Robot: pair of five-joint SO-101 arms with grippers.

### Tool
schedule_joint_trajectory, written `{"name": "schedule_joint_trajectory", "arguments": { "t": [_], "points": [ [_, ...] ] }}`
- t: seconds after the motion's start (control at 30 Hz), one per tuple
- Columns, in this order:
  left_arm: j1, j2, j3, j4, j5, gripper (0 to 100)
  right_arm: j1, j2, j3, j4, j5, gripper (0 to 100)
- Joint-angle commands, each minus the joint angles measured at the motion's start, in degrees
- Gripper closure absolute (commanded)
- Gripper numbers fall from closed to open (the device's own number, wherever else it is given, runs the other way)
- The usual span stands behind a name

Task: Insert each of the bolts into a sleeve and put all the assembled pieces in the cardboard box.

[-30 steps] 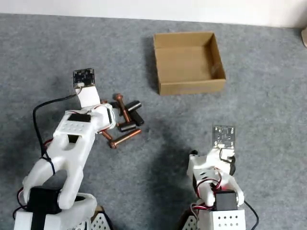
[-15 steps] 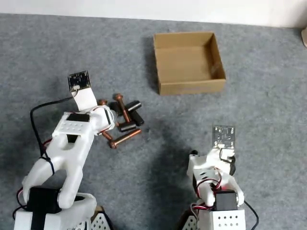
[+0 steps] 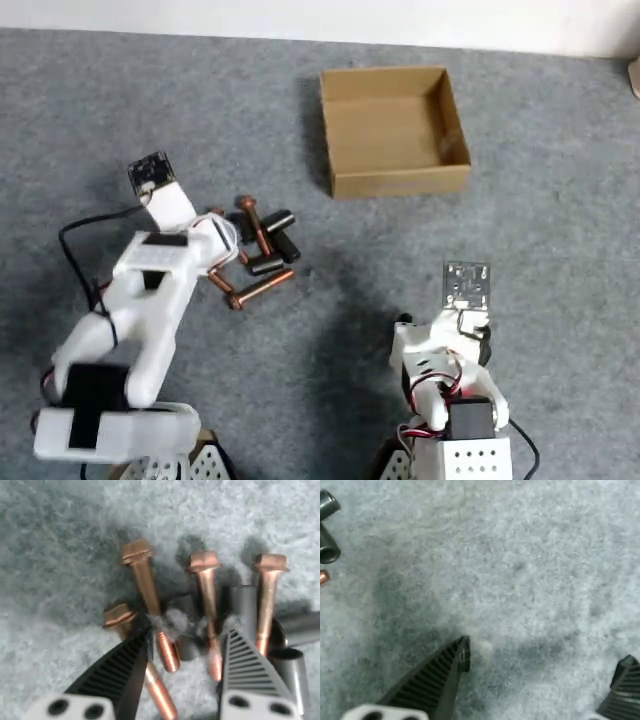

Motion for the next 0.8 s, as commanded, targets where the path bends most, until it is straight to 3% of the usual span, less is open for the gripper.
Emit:
{"name": "schedule_joint_trajectory", "arguments": {
  "t": [0.0, 0.2, 0.53, 0.6, 0.7, 0.77],
  "points": [
    [-0.7, 8.5, -10.4, 9.1, 0.5, 78, 0.7, -0.3, 5.5, 0.2, 0.5, 59.2],
    [-0.7, 16.4, -17.8, 16.0, 0.5, 78, 0.7, -0.3, 5.5, 0.2, 0.5, 59.2],
    [2.0, 16.6, -19.6, 21.1, 0.0, 79, 0.7, -0.3, 5.5, 0.2, 0.5, 59.2],
    [1.9, 16.6, -21.1, 23.2, -0.1, 84, 0.7, -0.3, 5.5, 0.2, 0.5, 59.2],
    [2.0, 16.6, -22.8, 25.8, -3.0, 99, 0.7, -0.3, 5.5, 0.2, 0.5, 59.2],
    [2.1, 16.7, -23.2, 26.7, -4.2, 97, 0.7, -0.3, 5.5, 0.2, 0.5, 59.2]
  ]
}}
